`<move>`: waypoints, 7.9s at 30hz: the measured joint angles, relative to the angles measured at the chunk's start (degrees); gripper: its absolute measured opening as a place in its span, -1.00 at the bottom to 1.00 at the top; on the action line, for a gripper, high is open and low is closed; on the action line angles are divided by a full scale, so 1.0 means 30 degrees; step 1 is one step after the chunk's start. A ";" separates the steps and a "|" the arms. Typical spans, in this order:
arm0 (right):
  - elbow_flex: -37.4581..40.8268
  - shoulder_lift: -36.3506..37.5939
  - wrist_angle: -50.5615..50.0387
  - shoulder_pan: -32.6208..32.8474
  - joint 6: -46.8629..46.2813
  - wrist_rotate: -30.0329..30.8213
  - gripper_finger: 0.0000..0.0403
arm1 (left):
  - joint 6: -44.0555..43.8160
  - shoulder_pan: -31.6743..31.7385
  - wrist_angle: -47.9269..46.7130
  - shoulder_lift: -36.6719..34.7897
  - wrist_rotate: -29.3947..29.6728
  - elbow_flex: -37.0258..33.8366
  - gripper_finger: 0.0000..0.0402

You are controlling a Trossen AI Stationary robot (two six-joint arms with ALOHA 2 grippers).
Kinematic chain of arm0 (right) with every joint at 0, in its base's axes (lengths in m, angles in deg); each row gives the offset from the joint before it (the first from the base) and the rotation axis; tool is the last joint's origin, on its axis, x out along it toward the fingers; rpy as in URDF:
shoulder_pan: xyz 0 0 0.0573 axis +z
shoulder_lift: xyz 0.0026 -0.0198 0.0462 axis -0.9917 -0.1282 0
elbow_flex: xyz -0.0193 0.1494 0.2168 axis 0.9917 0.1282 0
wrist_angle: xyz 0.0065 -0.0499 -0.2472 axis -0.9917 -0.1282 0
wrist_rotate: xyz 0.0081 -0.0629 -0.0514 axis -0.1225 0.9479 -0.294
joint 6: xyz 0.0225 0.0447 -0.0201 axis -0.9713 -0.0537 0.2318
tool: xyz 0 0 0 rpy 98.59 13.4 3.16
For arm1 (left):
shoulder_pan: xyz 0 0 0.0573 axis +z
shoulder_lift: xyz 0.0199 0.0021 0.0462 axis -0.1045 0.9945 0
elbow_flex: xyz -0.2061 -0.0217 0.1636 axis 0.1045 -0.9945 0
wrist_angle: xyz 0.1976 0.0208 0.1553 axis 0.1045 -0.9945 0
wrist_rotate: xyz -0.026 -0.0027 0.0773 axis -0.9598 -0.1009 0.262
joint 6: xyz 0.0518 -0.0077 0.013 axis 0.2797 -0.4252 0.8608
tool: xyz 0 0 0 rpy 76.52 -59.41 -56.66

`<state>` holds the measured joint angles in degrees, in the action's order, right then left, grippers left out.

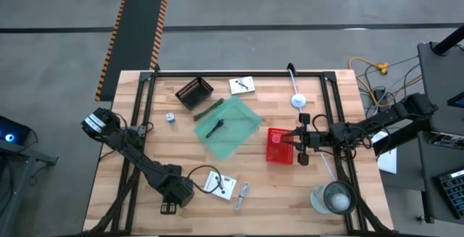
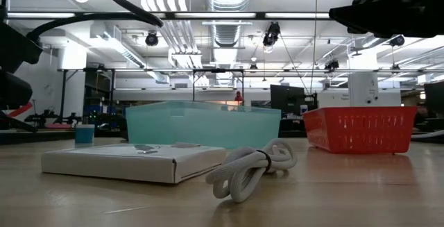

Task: Pick and place items into bin
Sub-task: Put the left white charger cable into the green bin, then put the white charger cable into the green bin

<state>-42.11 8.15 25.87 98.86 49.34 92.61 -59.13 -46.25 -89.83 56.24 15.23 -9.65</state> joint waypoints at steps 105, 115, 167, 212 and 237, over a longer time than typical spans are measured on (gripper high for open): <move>0.0000 0.0004 -0.0146 0.0000 0.0357 0.0000 -0.66 | 0.5810 1.4755 0.9711 -0.0568 0.8133 0.4131 -0.95; 0.0000 0.0007 -0.0146 -0.0005 0.0357 -0.0005 -0.66 | 0.2918 1.5169 0.7726 -0.0561 0.8000 0.3334 -0.95; -0.0007 0.0015 -0.0302 -0.0007 0.0495 0.0000 -0.66 | 0.2543 1.6808 0.2566 0.3395 0.3914 0.6893 -0.95; -0.0007 0.0015 -0.0441 -0.0007 0.0510 0.0000 -0.66 | 0.3273 1.6925 0.2516 0.4437 0.3499 0.6113 -0.58; -0.0007 0.0007 -0.0495 -0.0004 0.0511 0.0000 -0.66 | 0.4007 1.5756 0.3092 0.2404 0.1475 0.8313 -0.15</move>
<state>-42.13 8.18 24.38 98.85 50.87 92.61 -47.11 1.02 -80.56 63.45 19.66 15.29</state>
